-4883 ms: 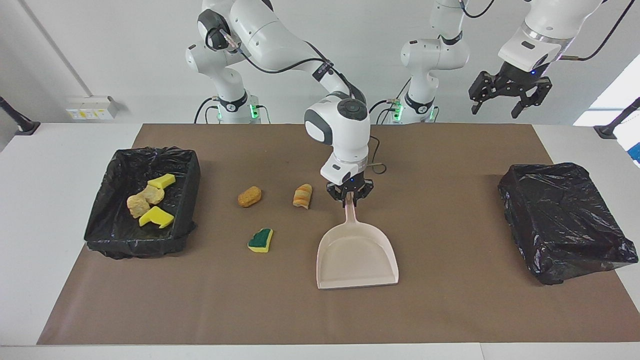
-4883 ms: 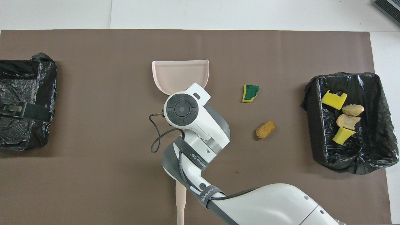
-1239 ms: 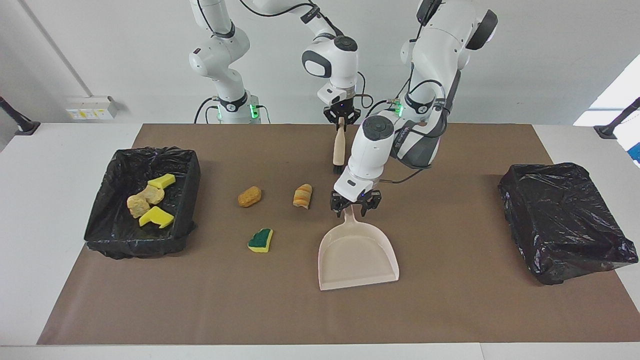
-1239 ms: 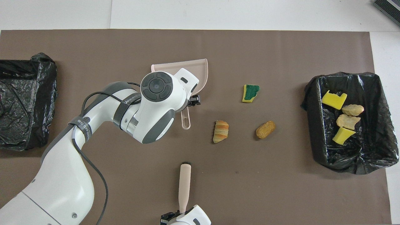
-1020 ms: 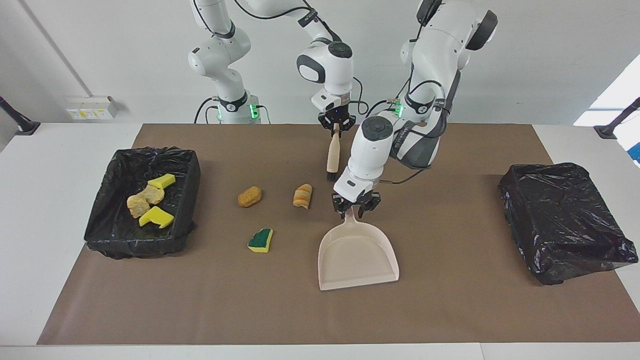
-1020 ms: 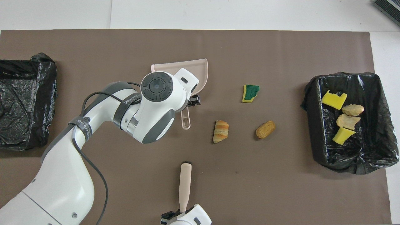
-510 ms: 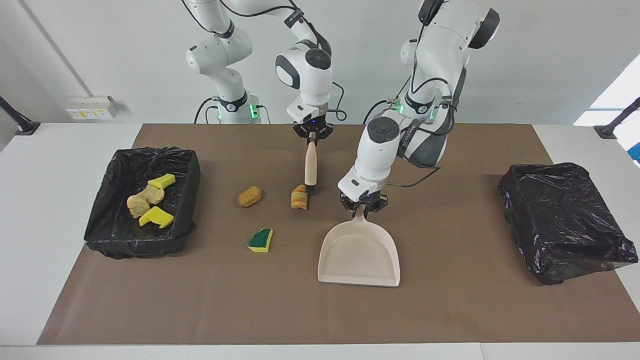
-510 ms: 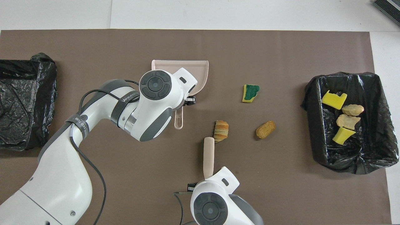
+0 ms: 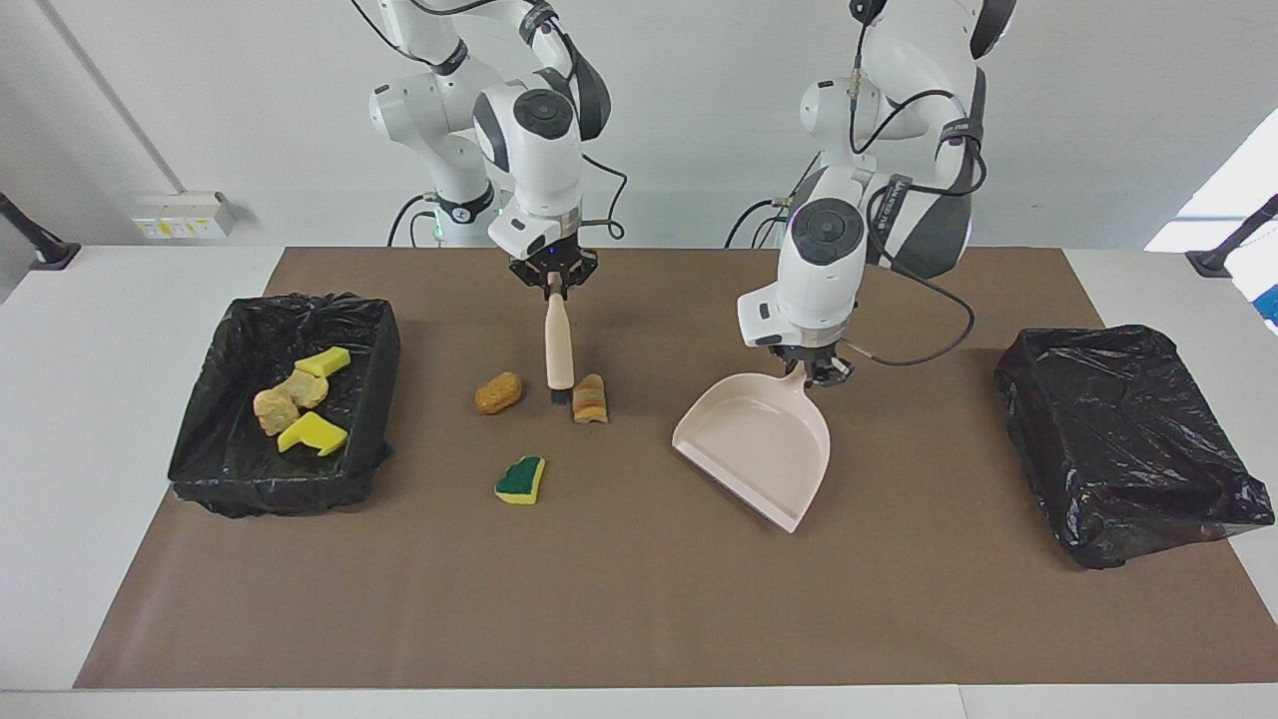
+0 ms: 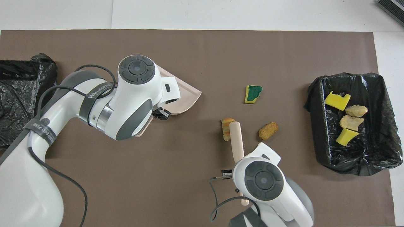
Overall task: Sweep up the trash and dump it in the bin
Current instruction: 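Place the dustpan near the crusts while the right gripper sweeps toward it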
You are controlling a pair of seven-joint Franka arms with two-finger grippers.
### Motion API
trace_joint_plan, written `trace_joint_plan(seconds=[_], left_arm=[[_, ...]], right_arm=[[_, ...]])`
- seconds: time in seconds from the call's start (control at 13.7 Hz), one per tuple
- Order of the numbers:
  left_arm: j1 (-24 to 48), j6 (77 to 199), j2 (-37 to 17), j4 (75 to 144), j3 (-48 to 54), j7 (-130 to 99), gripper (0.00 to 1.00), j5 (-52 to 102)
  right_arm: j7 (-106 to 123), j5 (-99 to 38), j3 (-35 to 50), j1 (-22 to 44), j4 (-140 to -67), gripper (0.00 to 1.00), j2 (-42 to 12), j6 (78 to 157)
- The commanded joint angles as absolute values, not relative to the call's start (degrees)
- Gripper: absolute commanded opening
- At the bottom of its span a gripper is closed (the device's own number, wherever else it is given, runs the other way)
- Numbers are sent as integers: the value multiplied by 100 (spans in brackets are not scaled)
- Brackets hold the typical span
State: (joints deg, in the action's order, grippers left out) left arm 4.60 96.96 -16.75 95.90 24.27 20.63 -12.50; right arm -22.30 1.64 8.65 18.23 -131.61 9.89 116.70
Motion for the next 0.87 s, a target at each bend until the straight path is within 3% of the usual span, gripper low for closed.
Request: trace_joint_plan(seconds=[0.0, 0.29, 0.58, 0.8], left_arm=[[422, 9571, -1232, 10193, 2435, 2977, 0, -1318], [579, 10123, -599, 11230, 2548, 3164, 0, -1310], [615, 10493, -545, 11425, 2777, 3129, 0, -1283], [773, 11002, -624, 11575, 2795, 3155, 0, -1292]], right_arm=[[-1610, 430, 932, 1320, -13157, 0, 958, 11689], [-188, 431, 940, 187, -13508, 0, 967, 12295], [587, 378, 940, -341, -13781, 0, 958, 12752], [493, 160, 949, -300, -14422, 0, 967, 13481]])
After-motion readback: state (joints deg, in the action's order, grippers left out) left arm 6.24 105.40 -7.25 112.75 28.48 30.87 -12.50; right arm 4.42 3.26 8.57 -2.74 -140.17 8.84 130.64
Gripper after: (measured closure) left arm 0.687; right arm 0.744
